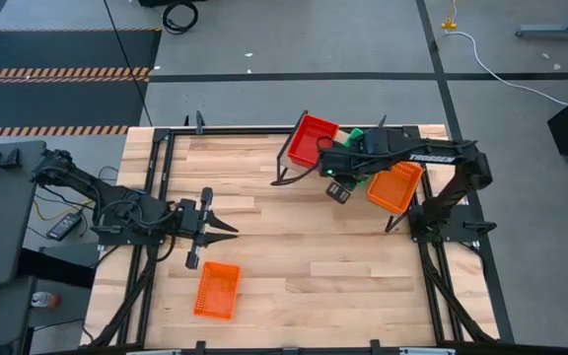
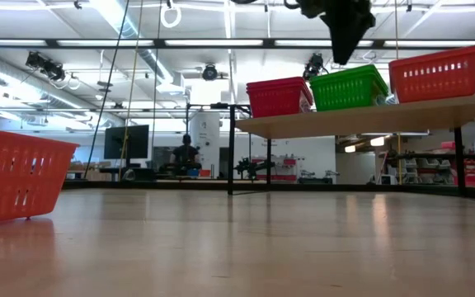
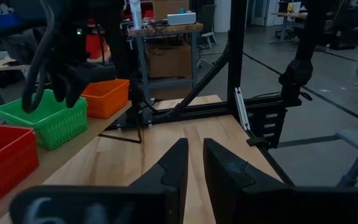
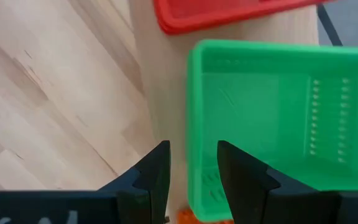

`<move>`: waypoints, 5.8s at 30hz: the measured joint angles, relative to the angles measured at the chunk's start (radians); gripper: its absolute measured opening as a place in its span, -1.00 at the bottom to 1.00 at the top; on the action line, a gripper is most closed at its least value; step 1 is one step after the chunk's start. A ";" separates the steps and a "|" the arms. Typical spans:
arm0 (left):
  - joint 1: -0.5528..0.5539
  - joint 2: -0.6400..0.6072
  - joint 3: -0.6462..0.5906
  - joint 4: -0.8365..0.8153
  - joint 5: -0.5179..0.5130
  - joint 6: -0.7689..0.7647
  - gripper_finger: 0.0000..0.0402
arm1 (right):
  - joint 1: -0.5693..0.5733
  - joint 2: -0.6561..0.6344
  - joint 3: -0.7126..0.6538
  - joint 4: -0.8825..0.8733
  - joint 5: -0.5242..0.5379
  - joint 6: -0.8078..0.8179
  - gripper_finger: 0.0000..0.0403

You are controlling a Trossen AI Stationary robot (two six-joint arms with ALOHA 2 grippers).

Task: Stack baskets on shelf by color
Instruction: Adjust the stacked green bins on the shelf, then stack the orange bin on the stacked orange bins on the shelf

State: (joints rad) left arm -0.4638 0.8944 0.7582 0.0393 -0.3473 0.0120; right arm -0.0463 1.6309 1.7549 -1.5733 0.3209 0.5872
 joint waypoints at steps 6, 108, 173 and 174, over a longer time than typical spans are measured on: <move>0.001 0.000 0.000 0.002 0.000 0.000 -0.75 | 0.012 -0.061 -0.060 0.005 0.012 0.048 -0.31; 0.000 0.000 0.000 -0.003 0.000 -0.002 -0.75 | 0.079 -0.061 -0.068 0.038 0.033 -0.082 -0.28; -0.555 0.466 0.003 -0.190 0.083 -0.655 -0.19 | 0.900 -0.061 -0.501 0.623 -0.115 0.827 -0.23; -0.568 0.481 0.011 -0.201 0.070 -0.662 -0.19 | 0.903 -0.061 -0.501 0.622 -0.116 0.827 -0.23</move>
State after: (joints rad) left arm -1.0323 1.3753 0.7691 -0.1621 -0.2770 -0.6496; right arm 0.8572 1.5696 1.2541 -0.9512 0.2052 1.4143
